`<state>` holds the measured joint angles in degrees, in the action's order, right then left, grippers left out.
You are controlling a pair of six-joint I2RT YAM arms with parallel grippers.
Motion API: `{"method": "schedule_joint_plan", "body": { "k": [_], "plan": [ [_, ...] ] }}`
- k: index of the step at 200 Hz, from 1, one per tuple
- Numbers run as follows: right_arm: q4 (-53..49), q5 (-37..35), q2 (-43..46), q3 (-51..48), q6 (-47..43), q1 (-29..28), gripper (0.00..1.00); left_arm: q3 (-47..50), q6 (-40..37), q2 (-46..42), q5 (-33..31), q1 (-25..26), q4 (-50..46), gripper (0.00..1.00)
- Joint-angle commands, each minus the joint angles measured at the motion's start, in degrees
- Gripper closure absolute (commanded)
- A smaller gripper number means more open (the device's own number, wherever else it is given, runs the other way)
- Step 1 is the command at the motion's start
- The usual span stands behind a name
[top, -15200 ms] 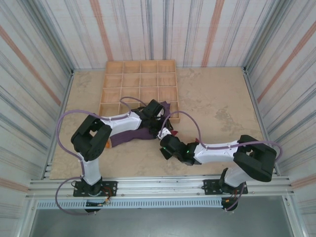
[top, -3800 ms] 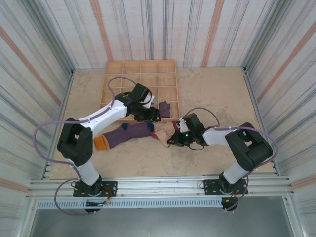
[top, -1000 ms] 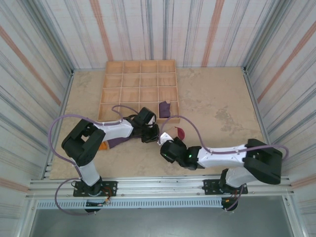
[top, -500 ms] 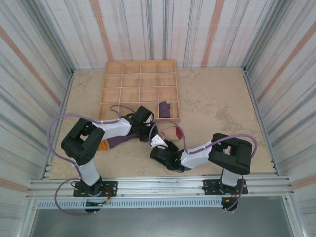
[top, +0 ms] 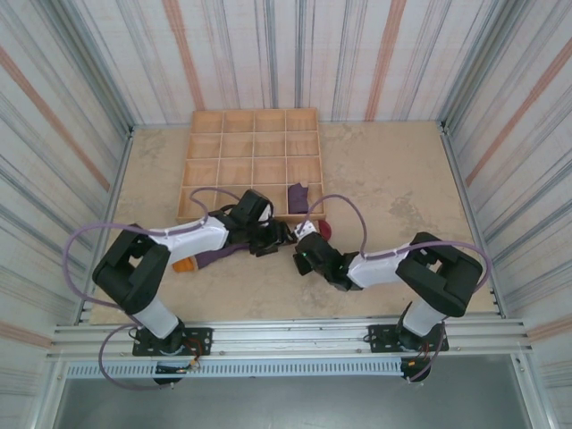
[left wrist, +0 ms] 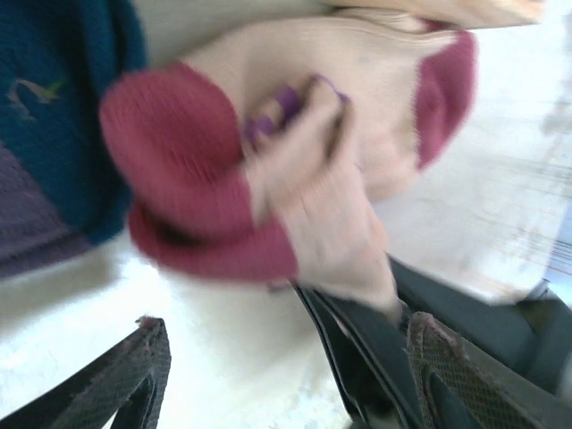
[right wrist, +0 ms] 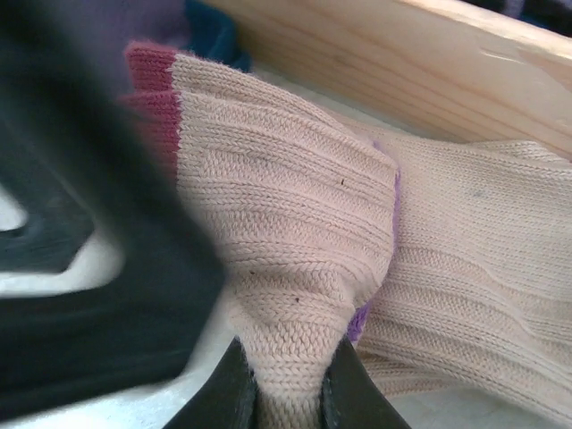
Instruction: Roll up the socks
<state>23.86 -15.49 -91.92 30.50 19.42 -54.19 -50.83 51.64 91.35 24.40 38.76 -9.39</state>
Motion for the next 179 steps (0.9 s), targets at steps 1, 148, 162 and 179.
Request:
{"method": "schedule_joint_plan", "body": {
  "k": [1,148,162,179],
  "plan": [
    [-8.12,14.81,-2.74,-4.6,5.62,4.73,1.0,0.8,-0.72,-4.06,0.67,-0.22,-2.31,0.27],
    [8.29,59.17,-14.63,-8.68,37.38,30.74,1.0,-2.55,0.15,4.34,-5.06,2.97,7.78,0.29],
    [9.61,60.03,-15.68,-8.72,40.23,31.11,1.0,-3.44,0.16,5.85,-6.28,3.14,8.94,0.29],
    [9.77,60.72,-16.43,-8.14,42.01,31.15,1.0,-4.78,-0.22,7.99,-7.05,3.37,10.1,0.29]
  ]
}}
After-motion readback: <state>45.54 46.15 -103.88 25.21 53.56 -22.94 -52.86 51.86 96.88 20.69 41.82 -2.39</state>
